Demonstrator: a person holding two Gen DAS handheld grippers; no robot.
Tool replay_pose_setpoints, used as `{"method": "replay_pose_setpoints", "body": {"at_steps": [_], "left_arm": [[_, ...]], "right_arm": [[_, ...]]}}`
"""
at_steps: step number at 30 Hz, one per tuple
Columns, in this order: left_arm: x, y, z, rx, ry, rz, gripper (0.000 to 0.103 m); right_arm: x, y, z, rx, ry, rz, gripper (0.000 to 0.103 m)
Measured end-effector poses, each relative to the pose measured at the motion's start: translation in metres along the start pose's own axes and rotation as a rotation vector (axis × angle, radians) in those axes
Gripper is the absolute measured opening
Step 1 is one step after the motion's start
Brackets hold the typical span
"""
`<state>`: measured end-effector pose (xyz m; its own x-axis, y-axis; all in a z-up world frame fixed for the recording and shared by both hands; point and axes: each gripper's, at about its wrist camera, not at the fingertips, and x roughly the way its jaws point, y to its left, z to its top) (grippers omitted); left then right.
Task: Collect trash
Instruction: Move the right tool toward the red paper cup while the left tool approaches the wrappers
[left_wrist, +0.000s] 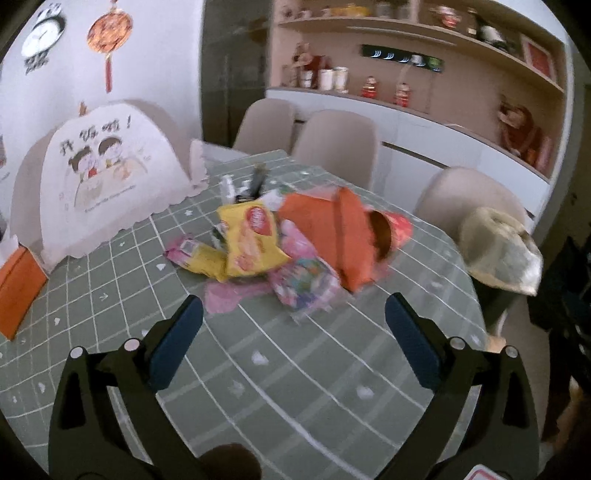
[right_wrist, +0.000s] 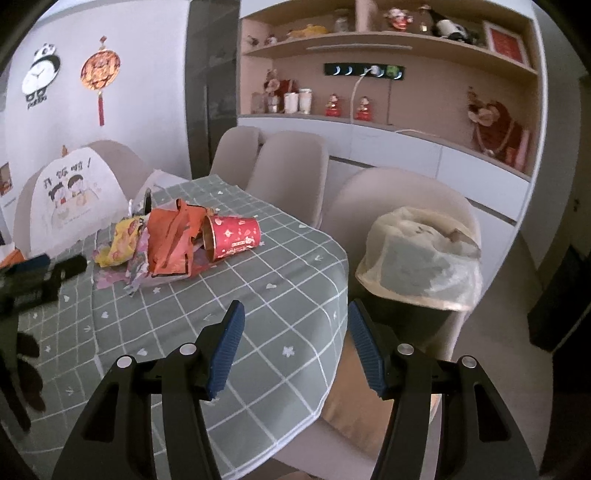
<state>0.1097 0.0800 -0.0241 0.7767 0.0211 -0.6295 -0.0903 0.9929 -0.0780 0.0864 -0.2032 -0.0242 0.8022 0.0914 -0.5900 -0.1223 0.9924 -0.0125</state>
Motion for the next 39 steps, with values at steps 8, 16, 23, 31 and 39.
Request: {"method": "replay_pose_setpoints", "body": {"at_steps": [8, 16, 23, 31, 39], "left_arm": [[0.079, 0.039, 0.040, -0.161, 0.124, -0.036, 0.092], [0.123, 0.026, 0.050, -0.220, 0.167, -0.012, 0.086], [0.137, 0.006, 0.042, -0.323, 0.183, -0.031, 0.084], [0.107, -0.015, 0.048, -0.276, 0.188, -0.021, 0.080], [0.087, -0.005, 0.036, -0.306, 0.188, 0.044, 0.075]], "right_arm": [[0.068, 0.001, 0.024, -0.068, 0.078, 0.074, 0.055], [0.107, -0.007, 0.046, -0.127, 0.077, 0.167, 0.055], [0.133, -0.029, 0.048, -0.158, 0.083, 0.244, 0.055], [0.137, -0.043, 0.066, -0.123, 0.103, 0.292, 0.055], [0.160, -0.009, 0.070, -0.243, 0.202, 0.303, 0.055]]}}
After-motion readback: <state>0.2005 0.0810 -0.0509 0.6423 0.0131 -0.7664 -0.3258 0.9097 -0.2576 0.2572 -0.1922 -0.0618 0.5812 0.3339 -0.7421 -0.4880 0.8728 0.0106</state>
